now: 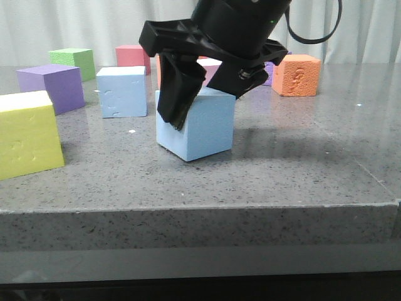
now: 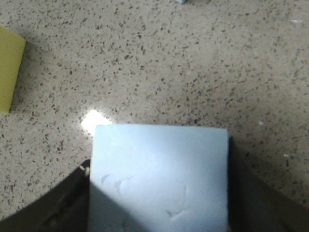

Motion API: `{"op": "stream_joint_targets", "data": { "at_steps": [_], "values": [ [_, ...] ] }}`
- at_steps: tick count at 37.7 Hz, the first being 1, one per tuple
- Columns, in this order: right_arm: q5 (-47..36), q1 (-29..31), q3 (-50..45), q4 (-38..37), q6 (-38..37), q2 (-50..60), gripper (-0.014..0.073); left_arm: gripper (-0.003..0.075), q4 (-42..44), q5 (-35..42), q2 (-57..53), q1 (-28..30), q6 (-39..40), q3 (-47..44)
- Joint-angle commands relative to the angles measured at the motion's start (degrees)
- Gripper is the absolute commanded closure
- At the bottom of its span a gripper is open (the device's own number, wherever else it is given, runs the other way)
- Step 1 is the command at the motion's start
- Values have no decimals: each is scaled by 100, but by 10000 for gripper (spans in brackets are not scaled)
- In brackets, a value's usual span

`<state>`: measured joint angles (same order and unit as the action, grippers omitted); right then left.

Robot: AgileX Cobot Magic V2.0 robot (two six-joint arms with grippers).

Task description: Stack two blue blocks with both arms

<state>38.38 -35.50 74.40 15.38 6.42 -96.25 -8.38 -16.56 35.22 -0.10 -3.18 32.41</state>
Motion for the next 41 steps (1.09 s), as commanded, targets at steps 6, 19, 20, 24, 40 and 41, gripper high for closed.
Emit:
{"op": "stream_joint_targets", "data": {
  "at_steps": [6, 19, 20, 24, 40, 41],
  "values": [
    [-56, 10, 303, 45, 11, 568, -48, 51, -55, 422, 29, 7, 28, 223],
    [92, 179, 472, 45, -168, 1635, 406, 51, -55, 422, 29, 7, 28, 223],
    [118, 200, 472, 39, -167, 1718, 488, 50, -55, 422, 29, 7, 28, 223],
    [199, 377, 472, 39, -174, 2051, 659, 51, -55, 422, 29, 7, 28, 223],
    [903, 3117, -704, -330, -138, 3649, 662, 51, -55, 422, 29, 7, 28, 223],
    [819, 3220, -907, -400, -138, 3818, 662, 51, -55, 422, 29, 7, 28, 223]
  ]
}}
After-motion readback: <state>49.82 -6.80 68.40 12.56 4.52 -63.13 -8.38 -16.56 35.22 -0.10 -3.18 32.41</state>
